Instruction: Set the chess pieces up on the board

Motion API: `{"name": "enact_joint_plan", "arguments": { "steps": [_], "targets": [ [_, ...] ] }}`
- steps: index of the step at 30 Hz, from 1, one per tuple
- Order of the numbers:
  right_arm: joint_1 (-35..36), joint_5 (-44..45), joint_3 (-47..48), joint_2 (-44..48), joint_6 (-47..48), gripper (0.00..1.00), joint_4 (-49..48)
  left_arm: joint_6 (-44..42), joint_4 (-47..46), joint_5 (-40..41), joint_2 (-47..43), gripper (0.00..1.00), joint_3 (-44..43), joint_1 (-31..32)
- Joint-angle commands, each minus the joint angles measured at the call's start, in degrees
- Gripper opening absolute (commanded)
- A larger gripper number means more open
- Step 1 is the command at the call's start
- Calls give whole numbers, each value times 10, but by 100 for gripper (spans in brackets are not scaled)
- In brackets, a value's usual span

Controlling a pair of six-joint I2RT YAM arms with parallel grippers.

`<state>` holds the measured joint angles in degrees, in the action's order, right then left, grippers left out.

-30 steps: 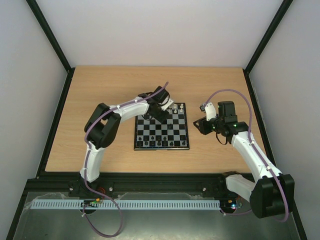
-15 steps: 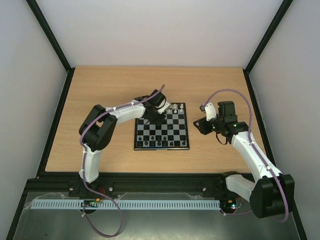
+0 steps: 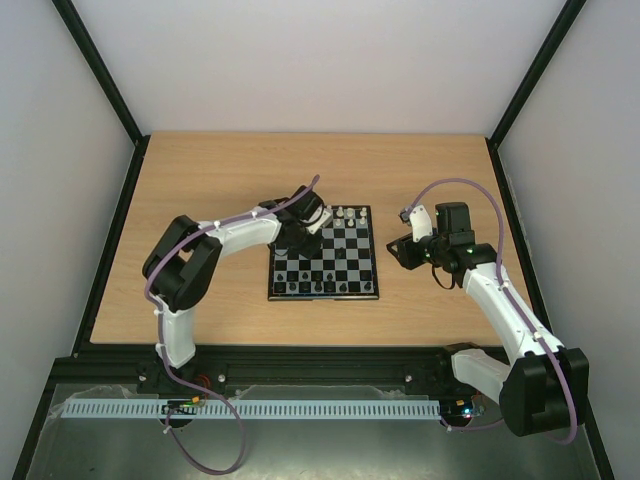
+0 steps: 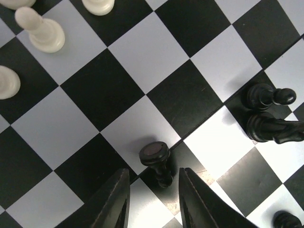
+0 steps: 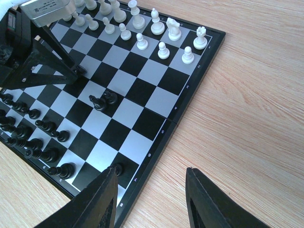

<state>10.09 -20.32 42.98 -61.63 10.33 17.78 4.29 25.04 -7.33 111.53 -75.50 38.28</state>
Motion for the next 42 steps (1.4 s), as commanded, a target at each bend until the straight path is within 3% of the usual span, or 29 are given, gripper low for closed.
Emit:
{"name": "enact_joint_plan", "arguments": {
  "steps": [1,12,24,36,42],
  "targets": [
    [-2,-9,-4,-4,8,40,13,12,-5,7,-22,33,14,-3],
    [-2,-7,-4,-3,8,40,13,17,-23,15,-21,28,25,-2],
    [-2,-6,-5,-2,8,40,13,-6,-29,16,-6,13,27,13],
    [-2,-10,-6,-6,8,40,14,-6,-13,132,20,16,33,53],
    [-2,-12,-5,-7,8,40,15,-7,-4,133,27,9,29,61]
  ]
}}
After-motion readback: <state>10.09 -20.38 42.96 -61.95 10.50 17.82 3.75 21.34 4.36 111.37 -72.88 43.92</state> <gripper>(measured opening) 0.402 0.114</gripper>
